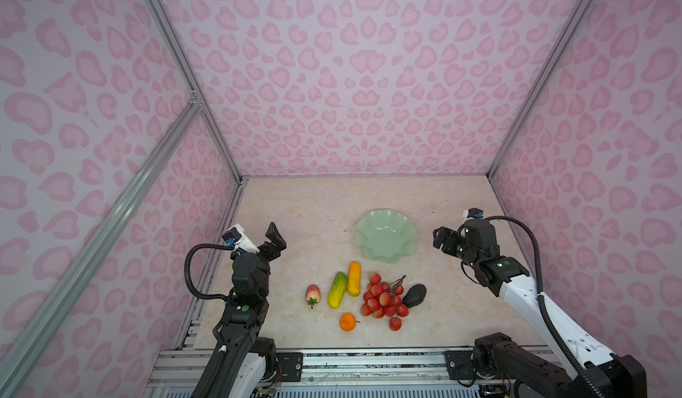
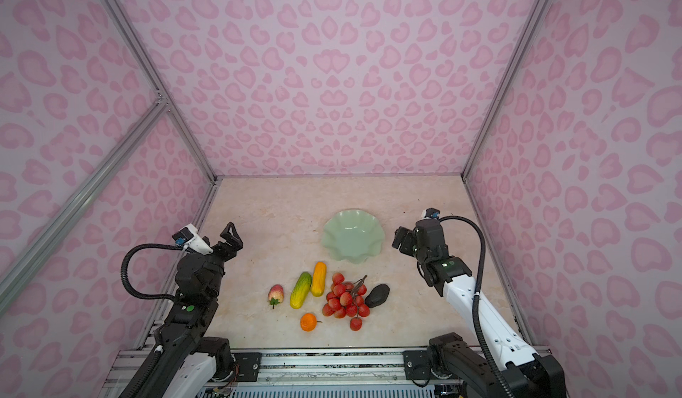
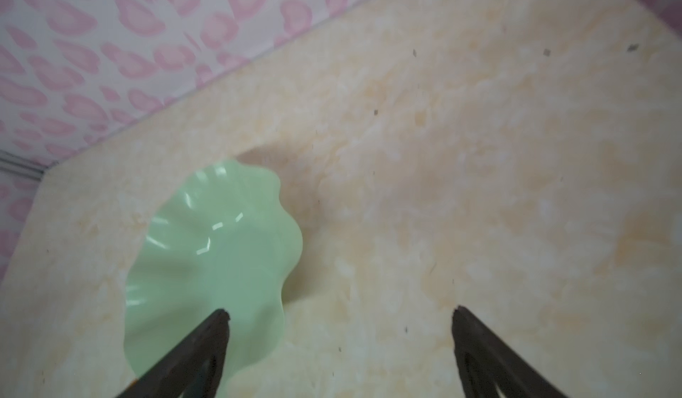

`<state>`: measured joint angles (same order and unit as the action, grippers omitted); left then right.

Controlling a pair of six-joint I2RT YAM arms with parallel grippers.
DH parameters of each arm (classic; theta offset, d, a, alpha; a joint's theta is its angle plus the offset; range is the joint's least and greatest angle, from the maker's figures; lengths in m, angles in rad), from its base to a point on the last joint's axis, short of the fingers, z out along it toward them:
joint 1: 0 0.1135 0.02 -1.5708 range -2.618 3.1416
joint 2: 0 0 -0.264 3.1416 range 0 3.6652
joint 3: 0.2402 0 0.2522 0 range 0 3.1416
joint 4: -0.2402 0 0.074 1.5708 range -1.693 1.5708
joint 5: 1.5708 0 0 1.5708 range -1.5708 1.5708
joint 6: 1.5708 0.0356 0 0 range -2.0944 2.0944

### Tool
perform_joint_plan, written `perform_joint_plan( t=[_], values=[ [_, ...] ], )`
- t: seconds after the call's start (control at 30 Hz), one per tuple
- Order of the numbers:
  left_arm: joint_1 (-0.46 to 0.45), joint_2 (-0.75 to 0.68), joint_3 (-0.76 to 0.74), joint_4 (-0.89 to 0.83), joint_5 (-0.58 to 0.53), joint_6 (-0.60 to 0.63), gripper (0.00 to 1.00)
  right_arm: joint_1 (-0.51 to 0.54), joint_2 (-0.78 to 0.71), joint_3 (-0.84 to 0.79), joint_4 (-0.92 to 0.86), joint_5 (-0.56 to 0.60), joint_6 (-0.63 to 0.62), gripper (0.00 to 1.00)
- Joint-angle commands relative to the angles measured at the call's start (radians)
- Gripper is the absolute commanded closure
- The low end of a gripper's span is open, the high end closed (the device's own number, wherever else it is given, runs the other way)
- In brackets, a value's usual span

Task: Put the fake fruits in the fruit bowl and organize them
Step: 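Reach the right gripper to the dark avocado and grasp it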

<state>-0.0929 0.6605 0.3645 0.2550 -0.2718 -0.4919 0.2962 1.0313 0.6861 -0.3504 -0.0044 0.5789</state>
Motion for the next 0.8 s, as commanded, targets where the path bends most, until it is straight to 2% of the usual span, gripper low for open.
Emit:
perform_joint_plan(
  t=[0.0,0.1,0.23,0.47,0.6,0.77],
  values=[
    [0.001,0.005,0.007,-0.093,0.064,-0.05,0.03,0.121,0.007,-0.065,-0.204,-0.07,0.148,0.07],
    [0.002,0.022,0.031,-0.146,0.088,-0.056,0.02,0.217,0.008,-0.1,-0.214,-0.058,0.245,0.07],
    [0.001,0.034,0.024,-0.146,0.108,-0.079,0.01,0.298,0.008,-0.167,-0.14,-0.061,0.352,0.09],
    [0.001,0.012,0.031,-0.203,0.128,-0.109,0.01,0.329,0.112,-0.198,0.031,-0.072,0.432,0.14],
    [0.001,-0.021,0.021,-0.232,0.137,-0.127,0.01,0.331,0.188,-0.19,0.082,-0.092,0.448,0.25],
    [0.001,-0.056,0.017,-0.3,0.188,-0.139,0.02,0.333,0.191,-0.207,0.113,-0.074,0.481,0.48]
  ],
)
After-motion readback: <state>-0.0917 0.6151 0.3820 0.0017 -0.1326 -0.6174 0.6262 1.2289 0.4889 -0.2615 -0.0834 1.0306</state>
